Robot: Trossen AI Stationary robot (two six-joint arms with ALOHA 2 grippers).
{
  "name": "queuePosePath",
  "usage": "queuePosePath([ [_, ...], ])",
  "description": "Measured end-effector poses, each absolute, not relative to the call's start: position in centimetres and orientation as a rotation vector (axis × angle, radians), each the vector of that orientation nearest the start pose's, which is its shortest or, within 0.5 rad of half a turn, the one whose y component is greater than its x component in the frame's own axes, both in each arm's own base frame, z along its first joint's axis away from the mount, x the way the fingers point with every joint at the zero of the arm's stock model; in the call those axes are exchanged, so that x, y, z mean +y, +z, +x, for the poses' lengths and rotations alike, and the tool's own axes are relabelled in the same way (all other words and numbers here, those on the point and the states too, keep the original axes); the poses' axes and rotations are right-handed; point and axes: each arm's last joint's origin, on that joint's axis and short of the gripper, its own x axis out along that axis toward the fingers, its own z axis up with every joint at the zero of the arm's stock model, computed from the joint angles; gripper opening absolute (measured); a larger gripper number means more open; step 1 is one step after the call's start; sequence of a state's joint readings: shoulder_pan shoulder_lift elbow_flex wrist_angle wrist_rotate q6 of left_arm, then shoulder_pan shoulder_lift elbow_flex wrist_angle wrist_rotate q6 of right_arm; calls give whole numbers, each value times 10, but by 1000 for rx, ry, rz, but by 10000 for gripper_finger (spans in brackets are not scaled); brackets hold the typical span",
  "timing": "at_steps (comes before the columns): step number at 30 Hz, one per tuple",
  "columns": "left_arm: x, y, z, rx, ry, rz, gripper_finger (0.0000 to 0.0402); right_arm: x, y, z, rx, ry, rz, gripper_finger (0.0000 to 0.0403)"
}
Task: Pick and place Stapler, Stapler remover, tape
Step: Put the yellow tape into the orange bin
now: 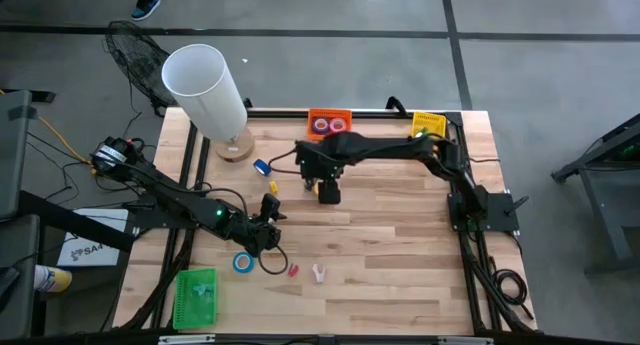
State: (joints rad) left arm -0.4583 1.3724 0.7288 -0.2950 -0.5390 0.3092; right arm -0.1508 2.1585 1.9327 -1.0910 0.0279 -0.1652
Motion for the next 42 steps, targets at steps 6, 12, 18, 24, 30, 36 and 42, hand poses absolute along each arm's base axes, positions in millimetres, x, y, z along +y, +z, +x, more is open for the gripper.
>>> queuePosePath([
  [6, -99, 189, 235, 839, -54, 740, 223, -59, 219, 444, 1348, 15, -59, 220],
  [12, -99, 189, 235, 839, -57, 738, 223, -52, 198, 449, 1398, 17, -88, 221],
  [18, -100, 189, 235, 839, -60, 736, 223, -53, 185, 453, 1419, 15, -88, 220],
  [24, -100, 189, 235, 839, -59, 736, 223, -54, 169, 456, 1452, 23, -78, 220],
  [30, -100, 189, 235, 839, -60, 736, 223, -52, 148, 459, 1493, 37, -73, 220],
  [36, -100, 189, 235, 839, -60, 736, 223, -51, 145, 459, 1509, 34, -61, 212],
  [42, -100, 189, 235, 839, -61, 736, 223, -51, 145, 455, 1548, 25, -45, 167],
])
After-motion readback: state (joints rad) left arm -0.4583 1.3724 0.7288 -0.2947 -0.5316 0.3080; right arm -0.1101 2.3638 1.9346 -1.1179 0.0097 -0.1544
